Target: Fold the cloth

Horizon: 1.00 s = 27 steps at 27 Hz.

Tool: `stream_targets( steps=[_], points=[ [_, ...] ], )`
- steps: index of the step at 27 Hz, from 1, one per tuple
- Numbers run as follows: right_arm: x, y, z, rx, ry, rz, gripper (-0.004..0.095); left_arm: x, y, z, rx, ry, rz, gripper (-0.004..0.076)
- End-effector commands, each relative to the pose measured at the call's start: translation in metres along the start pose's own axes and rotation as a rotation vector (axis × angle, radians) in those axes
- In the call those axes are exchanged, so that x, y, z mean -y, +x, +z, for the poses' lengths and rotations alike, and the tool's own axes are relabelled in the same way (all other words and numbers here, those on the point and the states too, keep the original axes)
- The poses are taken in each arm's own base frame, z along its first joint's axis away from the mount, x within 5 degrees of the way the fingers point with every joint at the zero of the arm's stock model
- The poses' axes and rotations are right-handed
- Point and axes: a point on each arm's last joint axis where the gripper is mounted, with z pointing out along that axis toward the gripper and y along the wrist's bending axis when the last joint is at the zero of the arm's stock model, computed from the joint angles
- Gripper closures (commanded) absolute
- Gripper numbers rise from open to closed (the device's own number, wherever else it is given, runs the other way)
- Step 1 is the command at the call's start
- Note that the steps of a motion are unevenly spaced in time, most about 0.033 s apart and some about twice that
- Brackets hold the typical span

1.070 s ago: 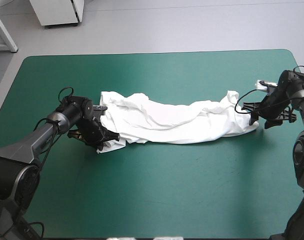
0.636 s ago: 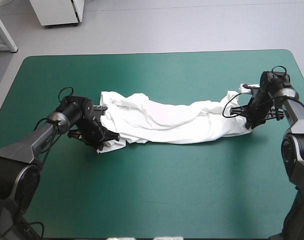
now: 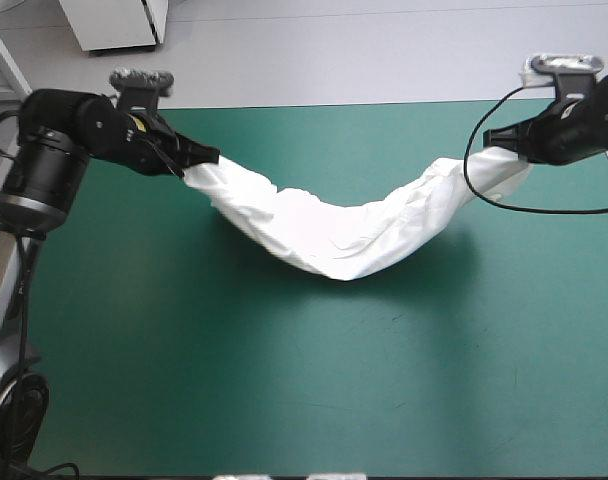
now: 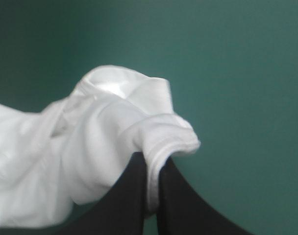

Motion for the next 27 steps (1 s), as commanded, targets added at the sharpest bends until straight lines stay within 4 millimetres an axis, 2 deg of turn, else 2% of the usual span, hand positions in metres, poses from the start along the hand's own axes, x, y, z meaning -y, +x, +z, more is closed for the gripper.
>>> stream_targets(
  steps=[1, 2, 3, 4, 5, 10, 13, 17, 27],
  points=[
    [-0.008, -0.012, -0.107, 0.325, -0.002, -0.045, 0.0925, 0.008, -0.022, -0.099, 0.298, 0.024, 0.025, 0.0733],
    [-0.010, -0.013, -0.126, 0.387, -0.002, -0.054, 0.0925, 0.009, -0.026, -0.121, 0.377, 0.022, 0.031, 0.0733],
    [-0.012, -0.014, -0.154, 0.479, -0.003, -0.061, 0.0925, 0.010, -0.028, -0.153, 0.492, 0.014, 0.043, 0.0733],
    [-0.013, -0.015, -0.173, 0.546, -0.002, -0.066, 0.0925, 0.010, -0.028, -0.170, 0.558, 0.000, 0.047, 0.0733],
    [-0.015, -0.013, -0.202, 0.647, -0.001, -0.075, 0.0925, 0.010, -0.026, -0.203, 0.681, -0.014, 0.051, 0.0733],
    [-0.020, -0.001, -0.269, 0.916, -0.001, -0.097, 0.0925, 0.012, -0.017, -0.267, 0.989, -0.013, 0.059, 0.0733],
    [-0.022, 0.008, -0.300, 1.059, -0.006, -0.100, 0.0925, 0.016, -0.009, -0.302, 1.195, 0.032, 0.068, 0.0733],
    [-0.024, 0.021, -0.327, 1.185, -0.009, -0.103, 0.0925, 0.018, 0.001, -0.331, 1.358, 0.051, 0.071, 0.0733],
    [-0.032, 0.043, -0.364, 1.366, -0.056, -0.186, 0.0925, 0.024, 0.022, -0.369, 1.562, 0.113, 0.107, 0.0733]
  ],
)
